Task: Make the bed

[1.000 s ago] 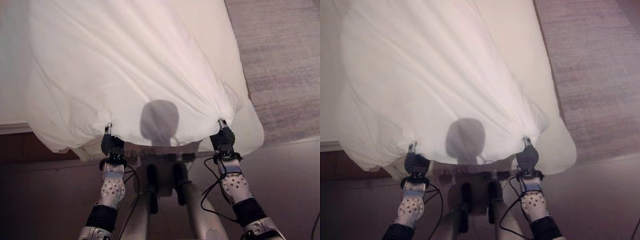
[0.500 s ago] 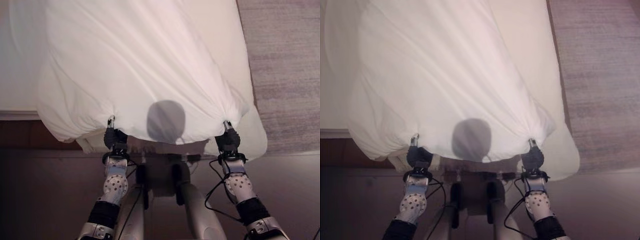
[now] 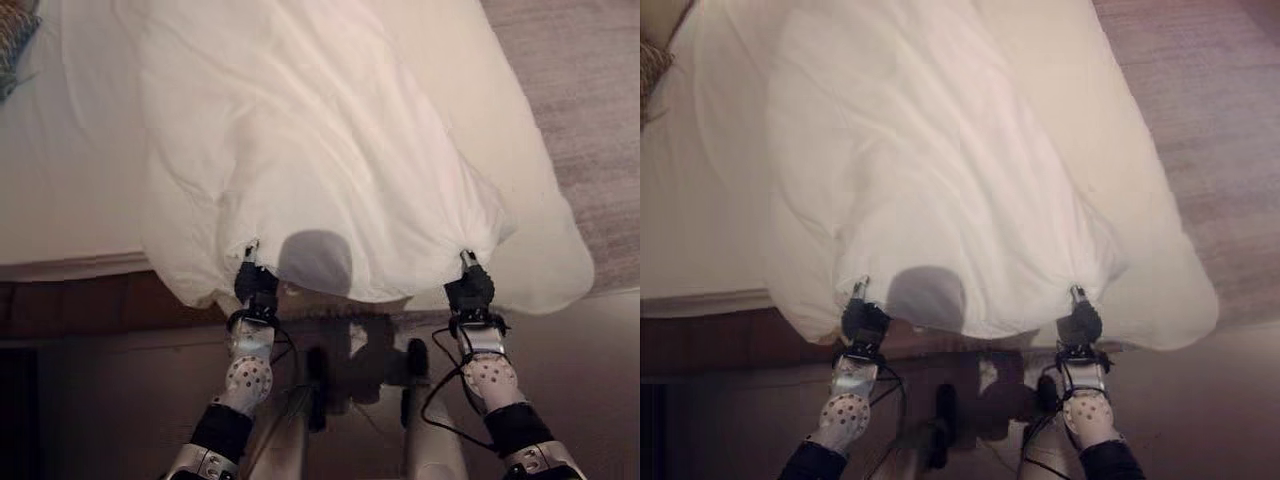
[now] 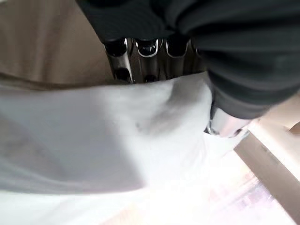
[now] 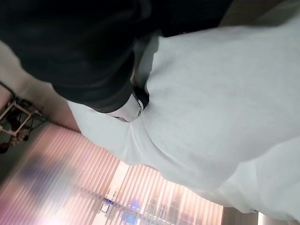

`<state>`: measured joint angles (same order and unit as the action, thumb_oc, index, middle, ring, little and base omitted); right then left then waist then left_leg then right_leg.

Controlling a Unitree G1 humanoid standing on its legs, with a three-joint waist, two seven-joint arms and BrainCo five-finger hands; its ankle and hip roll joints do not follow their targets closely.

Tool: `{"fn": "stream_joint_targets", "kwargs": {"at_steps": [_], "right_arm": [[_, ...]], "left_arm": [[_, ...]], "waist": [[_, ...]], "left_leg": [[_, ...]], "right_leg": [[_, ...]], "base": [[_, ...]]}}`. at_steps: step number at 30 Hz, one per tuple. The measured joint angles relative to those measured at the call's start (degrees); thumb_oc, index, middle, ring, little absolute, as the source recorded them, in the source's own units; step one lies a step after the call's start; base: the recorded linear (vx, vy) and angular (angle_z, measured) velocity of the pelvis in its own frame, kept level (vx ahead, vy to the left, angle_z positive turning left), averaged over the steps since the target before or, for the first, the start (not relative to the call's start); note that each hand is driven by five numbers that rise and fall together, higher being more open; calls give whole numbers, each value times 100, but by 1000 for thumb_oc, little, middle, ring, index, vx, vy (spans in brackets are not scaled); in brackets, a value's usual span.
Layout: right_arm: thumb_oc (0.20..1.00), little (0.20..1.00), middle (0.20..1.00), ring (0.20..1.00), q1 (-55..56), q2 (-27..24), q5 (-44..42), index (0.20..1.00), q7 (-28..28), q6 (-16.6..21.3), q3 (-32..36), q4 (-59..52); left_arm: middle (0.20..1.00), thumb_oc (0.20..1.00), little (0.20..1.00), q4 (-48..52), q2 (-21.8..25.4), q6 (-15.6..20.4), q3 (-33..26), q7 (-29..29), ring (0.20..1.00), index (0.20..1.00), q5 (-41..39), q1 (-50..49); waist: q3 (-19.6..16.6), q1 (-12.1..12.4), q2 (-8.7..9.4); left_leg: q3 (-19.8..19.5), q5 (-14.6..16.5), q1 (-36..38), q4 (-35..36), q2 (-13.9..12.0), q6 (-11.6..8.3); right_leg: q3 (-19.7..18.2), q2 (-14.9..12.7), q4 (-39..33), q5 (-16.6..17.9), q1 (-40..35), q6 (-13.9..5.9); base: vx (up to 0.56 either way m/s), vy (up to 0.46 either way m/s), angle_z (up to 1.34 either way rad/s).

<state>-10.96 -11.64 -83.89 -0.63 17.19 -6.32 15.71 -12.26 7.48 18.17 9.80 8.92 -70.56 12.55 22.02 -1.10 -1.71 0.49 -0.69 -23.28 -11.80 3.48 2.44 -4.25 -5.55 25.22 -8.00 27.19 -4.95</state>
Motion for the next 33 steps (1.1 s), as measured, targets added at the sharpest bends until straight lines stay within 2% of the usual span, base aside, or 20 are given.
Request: {"fn": "stream_joint_targets", "kwargs": {"at_steps": [1, 2, 3, 4, 5, 6, 14, 15, 17, 19, 20, 21, 22, 23, 24, 25, 26, 29, 31, 33], "right_arm": [[200, 200, 200, 200, 10, 3, 1, 200, -6, 0, -5, 1], [200, 200, 200, 200, 15, -17, 2, 200, -8, 0, -24, 16], [200, 200, 200, 200, 25, -15, 2, 200, -6, 0, -33, 18], [200, 200, 200, 200, 25, -23, 1, 200, -9, 1, -46, 26], [200, 200, 200, 200, 5, -28, 2, 200, -10, 1, -70, 79], [200, 200, 200, 200, -1, -29, 2, 200, -10, 1, -93, 95], [200, 200, 200, 200, -34, -72, 19, 200, -2, 3, -125, 89], [200, 200, 200, 200, 3, -124, 50, 200, 0, 8, -89, 98], [200, 200, 200, 200, 8, -190, 53, 200, 14, 15, -69, 188], [200, 200, 200, 200, -42, -197, 53, 200, 22, 18, -78, 230], [200, 200, 200, 200, -84, -233, 52, 200, 32, 28, -92, 366], [200, 200, 200, 200, -85, -249, 53, 200, 33, 32, -93, 368], [200, 200, 200, 200, -124, -249, 53, 200, 34, 31, -105, 382], [200, 200, 200, 200, -159, -201, 53, 200, 40, 32, -123, 355], [200, 200, 200, 200, -154, -195, 54, 200, 35, 34, -119, 318], [200, 200, 200, 200, -153, -202, 54, 200, 37, 46, -108, 310], [200, 200, 200, 200, -155, -212, 54, 200, 41, 47, -94, 319], [200, 200, 200, 200, -171, -152, 52, 200, 82, 72, -34, 358], [200, 200, 200, 200, -189, -98, 53, 200, 90, 120, -16, 354], [200, 200, 200, 200, -197, -145, 53, 200, 108, 162, 35, 322]], "left_arm": [[200, 200, 200, 13, 61, -27, -3, 1, 200, 200, 5, -5], [200, 200, 200, 54, 63, -47, -24, 12, 200, 200, 8, -48], [200, 200, 200, 93, 65, -51, -22, 21, 200, 200, 9, -63], [200, 200, 200, 154, 87, -58, -17, 31, 200, 200, 10, -118], [200, 200, 200, 229, 65, -59, -14, 70, 200, 200, 11, -197], [200, 200, 200, 246, 61, -59, -17, 82, 200, 200, 11, -222], [200, 200, 200, 429, 35, -59, 12, 197, 200, 200, 7, -337], [200, 200, 200, 430, 33, -70, 50, 198, 200, 200, 7, -270], [200, 200, 200, 424, 27, -75, 137, 201, 200, 200, 2, -247], [200, 200, 200, 433, 12, -70, 141, 201, 200, 200, 2, -224], [200, 200, 200, 403, 1, -48, 102, 210, 200, 200, 0, -171], [200, 200, 200, 406, -4, -47, 98, 210, 200, 200, 1, -139], [200, 200, 200, 403, 14, -42, 79, 210, 200, 200, 1, -74], [200, 200, 200, 411, 67, -58, -17, 207, 200, 200, 4, -42], [200, 200, 200, 405, 64, -51, -29, 211, 200, 200, 4, 8], [200, 200, 200, 408, 48, -49, -96, 216, 200, 200, 7, 15], [200, 200, 200, 404, 29, -31, -116, 227, 200, 200, 7, 9], [200, 200, 200, 392, 36, -27, -135, 246, 200, 200, 12, 28], [200, 200, 200, 395, 35, -27, -126, 244, 200, 200, 18, 16], [200, 200, 200, 385, 50, -26, 17, 247, 200, 200, 20, 1]], "waist": [[-2, -23, 9], [-1, -110, 14], [-2, -182, 16], [5, -224, 41], [4, -230, 41], [4, -234, 41], [-10, -258, 63], [-10, -290, 63], [-8, -293, 64], [-8, -218, 63], [0, -261, 68], [0, -262, 68], [31, -288, 134], [43, -244, 250], [54, -260, 320], [67, -243, 385], [68, -261, 386], [66, -257, 371], [70, -263, 350], [44, -276, 202]], "left_leg": [[-99, -198, 27, 264, 99, 39], [-197, -370, 83, 505, 199, 51], [-224, -449, 101, 591, 229, 68], [-220, -512, 113, 645, 294, 75], [-222, -568, 137, 712, 309, 60], [-226, -581, 149, 738, 292, 44], [-191, -576, 165, 811, 235, -73], [-208, -551, -52, 446, 294, -370], [-187, -642, -205, 140, 373, -526], [-200, -661, -188, 87, 393, -554], [-357, -624, -304, -168, 401, -623], [-335, -600, -308, -187, 386, -649], [-341, -391, -414, -344, 329, -759], [-371, -82, -434, -546, 159, -658], [-494, -14, -444, -525, -54, -716], [-835, 8, -330, -273, -383, -735], [-954, 1, -258, -50, -740, -772], [-942, -2, -15, 694, -1390, -807], [-733, -4, 173, 831, -1504, -806], [-656, -35, 260, 670, -1362, -762]], "right_leg": [[59, 377, -26, -103, -19, -71], [-15, 693, 115, -269, 17, -25], [-42, 817, 52, -303, 5, 38], [-15, 1008, -36, -224, 15, 361], [0, 1046, -217, -43, -89, 680], [19, 1068, -276, 25, -139, 747], [20, 1135, -253, 31, -109, 738], [105, 1028, -245, 19, -92, 782], [180, 927, -202, 13, -112, 800], [214, 953, -200, 5, -163, 792], [247, 905, -229, -1, -214, 801], [267, 909, -266, 15, -228, 829], [305, 817, -359, 102, -265, 1121], [310, 809, -471, 185, -277, 1212], [305, 754, -492, 201, -274, 1212], [325, 759, -495, 215, -282, 1197], [339, 757, -474, 211, -274, 1186], [290, 760, -454, 206, -261, 1039], [222, 754, -453, 221, -263, 915], [186, 725, -435, 216, -197, 708]], "base": [[4, 152, 26], [7, 89, 40], [2, 9, 45], [3, 1, 29], [11, 0, 12], [0, 0, 0], [29, -69, 0], [-13, -38, 33], [-11, -80, 37], [-1, -61, 14], [29, -36, 7], [36, 12, 14], [71, 94, 2], [43, 98, 7], [44, 147, 9], [40, 302, 19], [45, 301, 15], [51, 378, -2], [-4, 499, -22], [21, 571, -17]]}}
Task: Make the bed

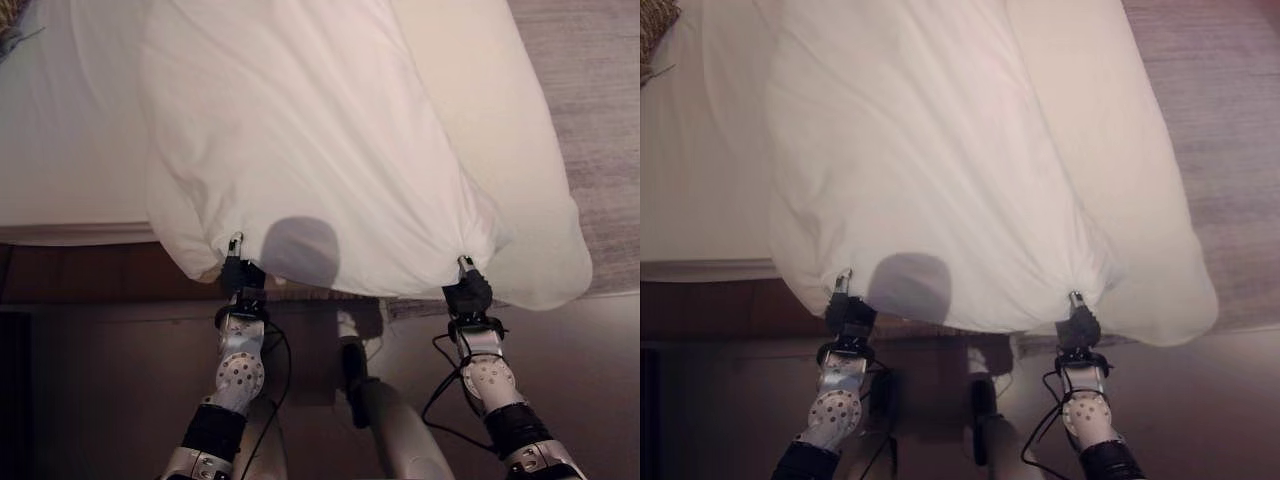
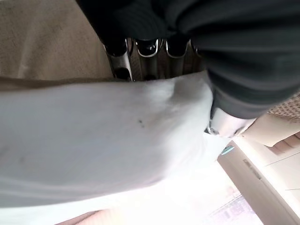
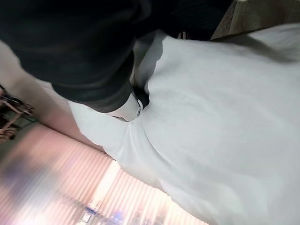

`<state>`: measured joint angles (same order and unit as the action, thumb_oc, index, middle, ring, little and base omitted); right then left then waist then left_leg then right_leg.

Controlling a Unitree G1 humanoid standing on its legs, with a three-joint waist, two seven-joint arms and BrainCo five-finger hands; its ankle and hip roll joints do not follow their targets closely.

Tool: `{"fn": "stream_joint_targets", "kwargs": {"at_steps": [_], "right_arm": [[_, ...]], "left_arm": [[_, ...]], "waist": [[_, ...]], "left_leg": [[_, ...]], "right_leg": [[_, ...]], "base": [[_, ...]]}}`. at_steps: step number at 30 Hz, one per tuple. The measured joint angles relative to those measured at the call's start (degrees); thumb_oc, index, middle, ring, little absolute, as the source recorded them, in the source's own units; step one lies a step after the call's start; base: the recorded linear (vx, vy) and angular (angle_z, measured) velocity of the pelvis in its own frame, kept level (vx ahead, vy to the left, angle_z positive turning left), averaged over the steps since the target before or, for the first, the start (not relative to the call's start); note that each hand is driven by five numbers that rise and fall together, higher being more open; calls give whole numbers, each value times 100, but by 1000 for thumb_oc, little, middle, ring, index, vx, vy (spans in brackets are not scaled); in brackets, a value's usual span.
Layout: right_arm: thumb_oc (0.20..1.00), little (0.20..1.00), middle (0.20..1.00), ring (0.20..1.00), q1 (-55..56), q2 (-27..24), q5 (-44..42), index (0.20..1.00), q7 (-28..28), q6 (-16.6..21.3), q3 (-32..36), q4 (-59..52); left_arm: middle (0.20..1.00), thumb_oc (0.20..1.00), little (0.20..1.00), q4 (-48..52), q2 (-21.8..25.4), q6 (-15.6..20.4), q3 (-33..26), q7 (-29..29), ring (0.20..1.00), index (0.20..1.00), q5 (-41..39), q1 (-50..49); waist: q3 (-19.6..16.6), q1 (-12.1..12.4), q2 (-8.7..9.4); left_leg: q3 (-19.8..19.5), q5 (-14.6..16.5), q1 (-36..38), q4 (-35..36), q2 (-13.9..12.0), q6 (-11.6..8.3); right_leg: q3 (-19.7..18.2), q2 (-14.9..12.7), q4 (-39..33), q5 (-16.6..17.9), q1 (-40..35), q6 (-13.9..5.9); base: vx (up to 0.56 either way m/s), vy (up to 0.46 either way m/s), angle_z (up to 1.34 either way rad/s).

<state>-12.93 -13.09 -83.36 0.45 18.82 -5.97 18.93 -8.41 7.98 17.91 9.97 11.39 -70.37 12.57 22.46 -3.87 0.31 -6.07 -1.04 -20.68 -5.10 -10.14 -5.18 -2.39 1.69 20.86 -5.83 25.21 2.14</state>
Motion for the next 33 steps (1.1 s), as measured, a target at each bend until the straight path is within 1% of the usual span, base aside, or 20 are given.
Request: {"fn": "stream_joint_targets", "kwargs": {"at_steps": [1, 2, 3, 4, 5, 6, 7, 8, 10, 11, 12, 13, 14, 16, 18, 21, 24, 27, 31, 33], "right_arm": [[200, 200, 200, 200, -4, -13, 2, 200, 11, 12, 88, -6], [200, 200, 200, 200, -6, -28, 2, 200, 29, 17, 178, -14], [200, 200, 200, 200, 16, -46, 3, 200, 37, 21, 248, 9], [200, 200, 200, 200, 20, -58, 3, 200, 59, 20, 294, 9], [200, 200, 200, 200, 28, -70, 5, 200, 78, 11, 310, 31], [200, 200, 200, 200, 8, -53, 14, 200, 77, -25, 253, 37], [200, 200, 200, 200, 9, -50, 19, 200, 75, -29, 191, 32], [200, 200, 200, 200, 26, 19, 74, 200, 49, -56, 187, 85], [200, 200, 200, 200, 74, 99, 73, 200, 60, -74, 164, 186], [200, 200, 200, 200, 99, 128, 81, 200, 55, -86, 137, 200], [200, 200, 200, 200, 124, 121, 100, 200, 55, -84, 80, 194], [200, 200, 200, 200, 143, 120, 102, 200, 59, -69, 88, 170], [200, 200, 200, 200, 134, 100, 103, 200, 63, -35, 108, 236], [200, 200, 200, 200, 125, 135, 103, 200, 96, -34, 71, 344], [200, 200, 200, 200, 135, 134, 103, 200, 112, -25, 75, 363], [200, 200, 200, 200, 98, 118, 104, 200, 163, -5, 81, 411], [200, 200, 200, 200, 73, 86, 133, 200, 266, -3, 90, 416], [200, 200, 200, 200, 29, 40, 300, 200, 394, 3, 94, 385], [200, 200, 200, 200, -313, -177, 407, 200, 648, 5, 53, 212], [200, 200, 200, 200, -508, -350, 533, 200, 835, 28, -49, -207]], "left_arm": [[200, 200, 200, 5, 9, -3, 108, -3, 200, 200, 3, 99], [200, 200, 200, -18, 7, -8, 184, 0, 200, 200, 3, 102], [200, 200, 200, -56, -26, -18, 299, -1, 200, 200, 5, 148], [200, 200, 200, -109, -57, -14, 352, -4, 200, 200, 3, 149], [200, 200, 200, -214, -99, -14, 380, -6, 200, 200, 4, 131], [200, 200, 200, -191, -69, -11, 363, -15, 200, 200, 31, 71], [200, 200, 200, -175, -66, -9, 325, -16, 200, 200, 66, 52], [200, 200, 200, -225, 20, -1, 249, -16, 200, 200, 202, 16], [200, 200, 200, -232, -2, -3, 97, -5, 200, 200, 216, -6], [200, 200, 200, -232, 8, 27, 72, 2, 200, 200, 222, -25], [200, 200, 200, -225, 8, 32, -27, 44, 200, 200, 239, -42], [200, 200, 200, -216, 44, 31, -26, 80, 200, 200, 283, -33], [200, 200, 200, -210, 22, 28, 5, 149, 200, 200, 379, -62], [200, 200, 200, -210, -6, 34, -21, 247, 200, 200, 437, -144], [200, 200, 200, -205, -17, 35, -36, 314, 200, 200, 437, -119], [200, 200, 200, -203, -30, 37, -60, 385, 200, 200, 439, -113], [200, 200, 200, -208, -44, 35, -79, 449, 200, 200, 439, -25], [200, 200, 200, -213, -40, 30, -130, 506, 200, 200, 439, 152], [200, 200, 200, -228, 22, -12, -197, 625, 200, 200, 443, 450], [200, 200, 200, -185, 174, -30, -218, 698, 200, 200, 451, 702]], "waist": [[-25, -9, -95], [-19, 14, -97], [-18, -62, -99], [-9, 11, -117], [-26, 13, -151], [-27, 65, -155], [-30, 71, -160], [-30, 76, -159], [-31, 34, -157], [-36, 28, -146], [-42, -11, -153], [-57, -12, -125], [-52, -26, -119], [-52, 11, -117], [-52, -7, -117], [-51, 8, -116], [-53, -20, -118], [-54, -18, -119], [-75, -81, -156], [-82, -139, -166]], "left_leg": [[32, -180, -28, -115, 147, -258], [146, -202, -129, -240, 253, -266], [372, -168, -193, -389, 586, -167], [532, -93, -194, -528, 716, 38], [824, 47, -106, -581, 944, 277], [1102, 122, -90, -680, 1007, 408], [1174, 144, -102, -701, 1052, 453], [1293, 222, -179, -846, 1167, 608], [1263, 222, -198, -853, 1253, 665], [1152, 169, -181, -739, 1308, 765], [1057, -34, -156, -406, 1259, 722], [1062, -147, -146, -250, 1270, 710], [1069, -269, -148, -94, 1309, 711], [1016, -342, -143, -72, 1294, 712], [903, -337, -144, -121, 1292, 686], [862, -346, -162, -156, 1219, 595], [670, -410, -176, -121, 1160, 453], [568, -476, -177, -15, 1095, 326], [608, -509, -198, 43, 1019, 290], [614, -538, -198, 41, 1029, 320]], "right_leg": [[-43, -77, 69, -12, 113, -153], [-84, -222, 71, -6, 163, -284], [-279, -511, 70, 2, 193, -517], [-388, -676, -30, 40, 134, -649], [-406, -913, -227, 164, 58, -839], [-441, -1167, -483, 329, -22, -916], [-474, -1239, -642, 392, -80, -887], [-88, -1405, -915, 653, -198, -947], [-18, -1359, -968, 693, -299, -997], [-129, -1153, -706, 393, -192, -1126], [-504, -566, -79, 3, 64, -974], [-515, -393, -12, -82, 144, -818], [-523, -174, -96, -35, 199, -380], [-553, -102, -127, 65, 126, -298], [-476, -78, -32, -16, 111, -286], [-404, 12, 17, -34, 117, -274], [-201, 20, 77, -85, 119, -215], [-58, 54, 136, -77, 165, -23], [-11, 85, 131, -37, 210, 78], [-18, 78, 126, -21, 213, 97]], "base": [[85, 682, 2], [117, 737, 10], [133, 693, 7], [120, 556, -19], [93, 505, -62], [52, 339, -71], [15, 312, -64], [-26, 172, -30], [-28, 217, -6], [-18, 121, 23], [-13, 49, 31], [3, -43, 48], [-12, -88, 28], [-29, -160, 12], [-28, -214, 21], [3, -236, 9], [29, -117, 27], [16, -14, 19], [22, 55, 4], [-20, 55, -4]]}}
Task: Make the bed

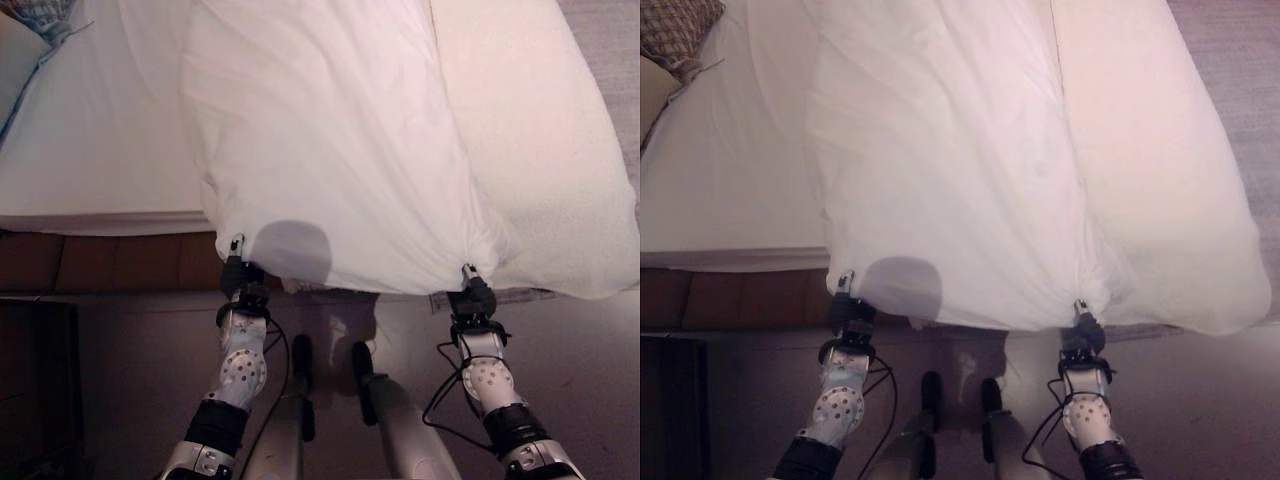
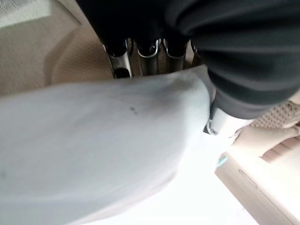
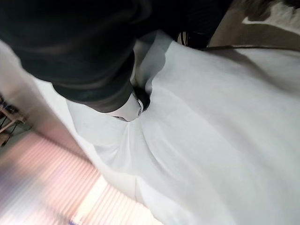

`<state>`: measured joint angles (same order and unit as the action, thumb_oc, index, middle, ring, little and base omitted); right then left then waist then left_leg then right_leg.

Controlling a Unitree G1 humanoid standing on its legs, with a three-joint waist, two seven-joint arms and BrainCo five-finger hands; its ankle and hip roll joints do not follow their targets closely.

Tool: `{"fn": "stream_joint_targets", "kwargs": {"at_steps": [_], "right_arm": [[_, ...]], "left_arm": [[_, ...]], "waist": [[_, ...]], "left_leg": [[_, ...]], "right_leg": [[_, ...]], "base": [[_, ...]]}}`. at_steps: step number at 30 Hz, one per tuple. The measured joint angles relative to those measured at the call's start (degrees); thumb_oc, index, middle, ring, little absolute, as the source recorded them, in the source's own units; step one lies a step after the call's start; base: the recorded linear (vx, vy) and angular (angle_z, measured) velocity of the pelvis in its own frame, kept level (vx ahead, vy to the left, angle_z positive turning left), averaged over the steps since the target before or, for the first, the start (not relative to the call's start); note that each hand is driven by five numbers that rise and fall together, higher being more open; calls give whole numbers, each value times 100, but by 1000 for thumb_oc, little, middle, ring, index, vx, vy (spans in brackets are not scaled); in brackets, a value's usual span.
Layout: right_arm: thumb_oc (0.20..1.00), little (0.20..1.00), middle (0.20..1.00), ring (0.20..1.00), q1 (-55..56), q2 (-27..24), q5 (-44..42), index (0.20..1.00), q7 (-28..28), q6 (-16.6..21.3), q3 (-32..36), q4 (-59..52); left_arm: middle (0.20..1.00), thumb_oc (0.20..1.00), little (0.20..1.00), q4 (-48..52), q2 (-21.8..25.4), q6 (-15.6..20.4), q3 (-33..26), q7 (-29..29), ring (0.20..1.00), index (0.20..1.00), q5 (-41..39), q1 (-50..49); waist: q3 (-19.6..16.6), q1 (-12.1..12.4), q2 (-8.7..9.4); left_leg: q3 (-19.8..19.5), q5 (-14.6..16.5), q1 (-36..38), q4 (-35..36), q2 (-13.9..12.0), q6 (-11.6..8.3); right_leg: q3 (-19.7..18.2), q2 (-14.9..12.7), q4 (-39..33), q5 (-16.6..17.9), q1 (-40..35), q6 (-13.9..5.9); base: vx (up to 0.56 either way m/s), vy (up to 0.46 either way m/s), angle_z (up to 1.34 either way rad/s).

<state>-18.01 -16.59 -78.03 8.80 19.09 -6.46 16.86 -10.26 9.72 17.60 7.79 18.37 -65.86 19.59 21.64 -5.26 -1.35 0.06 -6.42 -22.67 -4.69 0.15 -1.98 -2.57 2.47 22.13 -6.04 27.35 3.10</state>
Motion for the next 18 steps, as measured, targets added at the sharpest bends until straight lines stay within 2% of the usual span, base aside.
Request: {"fn": "stream_joint_targets", "kwargs": {"at_steps": [3, 6, 9, 13, 17, 18], "right_arm": [[200, 200, 200, 200, -545, -471, 313, 200, 220, 36, -229, -596], [200, 200, 200, 200, -701, -574, 495, 200, 262, 85, -239, -1021], [200, 200, 200, 200, -579, -679, 547, 200, 347, 73, -243, -1379], [200, 200, 200, 200, -75, -669, 854, 200, 280, 21, -252, -2161], [200, 200, 200, 200, 349, -617, 1033, 200, 127, -130, -263, -2210], [200, 200, 200, 200, 593, -572, 1123, 200, -36, -227, -244, -2152]], "left_arm": [[200, 200, 200, 157, 474, -25, -50, 212, 200, 200, 220, 650], [200, 200, 200, 385, 686, 20, -250, 303, 200, 200, 445, 769], [200, 200, 200, 641, 741, -20, -396, 507, 200, 200, 754, 691], [200, 200, 200, 1069, 685, -49, -901, 1022, 200, 200, 1954, 97], [200, 200, 200, 1160, 653, -186, -995, 1276, 200, 200, 2692, -492], [200, 200, 200, 1164, 465, -284, -1146, 1304, 200, 200, 3065, -770]], "waist": [[-9, -1, -13], [-20, 16, -26], [-30, 142, -50], [-30, 150, -52], [-28, 200, -54], [-27, 223, -52]], "left_leg": [[11, -19, -35, 1, 13, 18], [15, -32, -39, -11, 4, 16], [16, -20, -87, -15, 0, 6], [15, -16, -103, 6, -6, 3], [43, -13, -103, 18, -13, 2], [70, -10, -89, 38, -19, 5]], "right_leg": [[-28, 2, 15, 12, 51, -4], [-34, 11, -12, 10, 43, -6], [-50, 23, -19, 13, 91, -5], [-51, 31, -73, 15, 95, -5], [-61, 41, -134, 39, 78, -16], [-89, 43, -161, 43, 68, -24]], "base": [[-10, 74, -2], [-4, 58, -1], [3, 68, -4], [11, 57, -1], [10, 47, -2], [12, 47, -8]]}}
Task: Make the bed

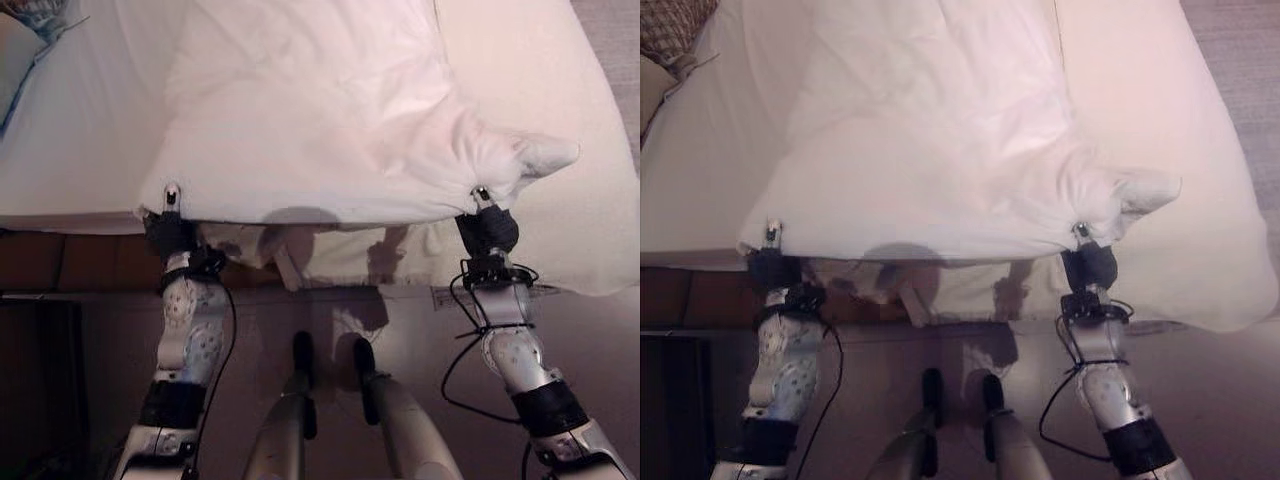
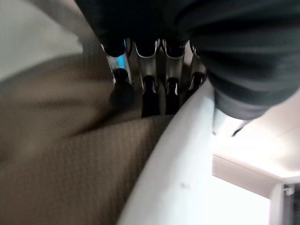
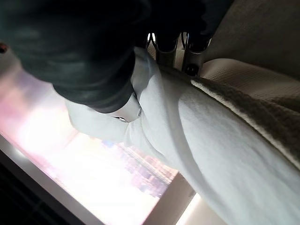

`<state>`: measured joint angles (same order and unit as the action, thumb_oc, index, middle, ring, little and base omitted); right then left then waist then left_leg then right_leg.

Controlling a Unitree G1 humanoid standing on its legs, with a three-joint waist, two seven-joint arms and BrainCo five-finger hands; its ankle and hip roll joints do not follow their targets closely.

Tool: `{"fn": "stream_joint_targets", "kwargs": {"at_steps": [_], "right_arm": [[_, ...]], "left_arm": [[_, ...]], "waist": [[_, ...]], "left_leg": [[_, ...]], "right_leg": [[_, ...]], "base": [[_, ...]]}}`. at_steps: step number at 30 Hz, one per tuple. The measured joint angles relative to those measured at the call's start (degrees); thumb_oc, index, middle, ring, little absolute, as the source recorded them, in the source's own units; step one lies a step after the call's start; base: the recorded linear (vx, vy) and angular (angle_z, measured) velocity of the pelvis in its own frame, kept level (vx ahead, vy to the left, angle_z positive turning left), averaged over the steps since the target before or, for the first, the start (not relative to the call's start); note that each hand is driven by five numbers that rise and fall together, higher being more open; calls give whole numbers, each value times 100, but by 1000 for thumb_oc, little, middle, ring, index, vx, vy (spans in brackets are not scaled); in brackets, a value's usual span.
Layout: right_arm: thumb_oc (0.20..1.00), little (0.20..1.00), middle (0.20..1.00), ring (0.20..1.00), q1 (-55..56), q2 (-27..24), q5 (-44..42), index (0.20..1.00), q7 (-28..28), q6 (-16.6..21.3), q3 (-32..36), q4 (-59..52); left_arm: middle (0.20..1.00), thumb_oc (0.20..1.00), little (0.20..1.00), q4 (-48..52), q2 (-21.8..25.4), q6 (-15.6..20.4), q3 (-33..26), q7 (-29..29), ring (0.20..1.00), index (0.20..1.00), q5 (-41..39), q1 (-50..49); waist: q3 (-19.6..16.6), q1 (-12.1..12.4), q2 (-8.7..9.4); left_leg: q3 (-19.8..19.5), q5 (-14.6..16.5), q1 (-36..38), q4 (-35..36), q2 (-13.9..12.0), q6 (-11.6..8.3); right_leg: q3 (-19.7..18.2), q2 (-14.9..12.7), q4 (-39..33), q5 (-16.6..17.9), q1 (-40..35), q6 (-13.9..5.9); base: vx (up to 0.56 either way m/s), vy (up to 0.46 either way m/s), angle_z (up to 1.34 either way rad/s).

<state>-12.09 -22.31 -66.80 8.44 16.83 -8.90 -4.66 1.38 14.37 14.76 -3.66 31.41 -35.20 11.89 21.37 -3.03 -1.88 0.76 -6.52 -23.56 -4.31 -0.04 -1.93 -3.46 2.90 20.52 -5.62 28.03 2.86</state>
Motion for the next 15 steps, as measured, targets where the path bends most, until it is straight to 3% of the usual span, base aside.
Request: {"fn": "stream_joint_targets", "kwargs": {"at_steps": [4, 6, 11, 15], "right_arm": [[200, 200, 200, 200, 676, 178, 118, 200, -339, -330, -36, 752], [200, 200, 200, 200, 627, 280, 249, 200, -606, -420, -42, 1691], [200, 200, 200, 200, 175, 693, 649, 200, -821, -400, 29, 3425], [200, 200, 200, 200, -18, 742, 1141, 200, -871, -363, 83, 4139]], "left_arm": [[200, 200, 200, -92, -480, -334, -35, 67, 200, 200, 465, -719], [200, 200, 200, -553, -550, -442, 31, 55, 200, 200, 647, -747], [200, 200, 200, -1955, -755, -440, 39, 59, 200, 200, 730, -464], [200, 200, 200, -3004, -980, -347, -77, 137, 200, 200, 585, -96]], "waist": [[7, 65, -1], [16, 85, 4], [16, 72, 6], [13, 69, 13]], "left_leg": [[51, 8, 17, 35, -18, 10], [39, 9, 69, 51, -22, 10], [30, 16, 156, 77, -34, 2], [31, 26, 241, 134, -49, 11]], "right_leg": [[-9, 11, -93, 32, -42, -1], [10, 9, -131, 32, -117, -7], [41, 13, -226, 47, -238, 4], [68, 16, -340, 53, -362, 6]], "base": [[3, 10, -3], [2, 15, 3], [1, 1, 1], [11, 3, 3]]}}
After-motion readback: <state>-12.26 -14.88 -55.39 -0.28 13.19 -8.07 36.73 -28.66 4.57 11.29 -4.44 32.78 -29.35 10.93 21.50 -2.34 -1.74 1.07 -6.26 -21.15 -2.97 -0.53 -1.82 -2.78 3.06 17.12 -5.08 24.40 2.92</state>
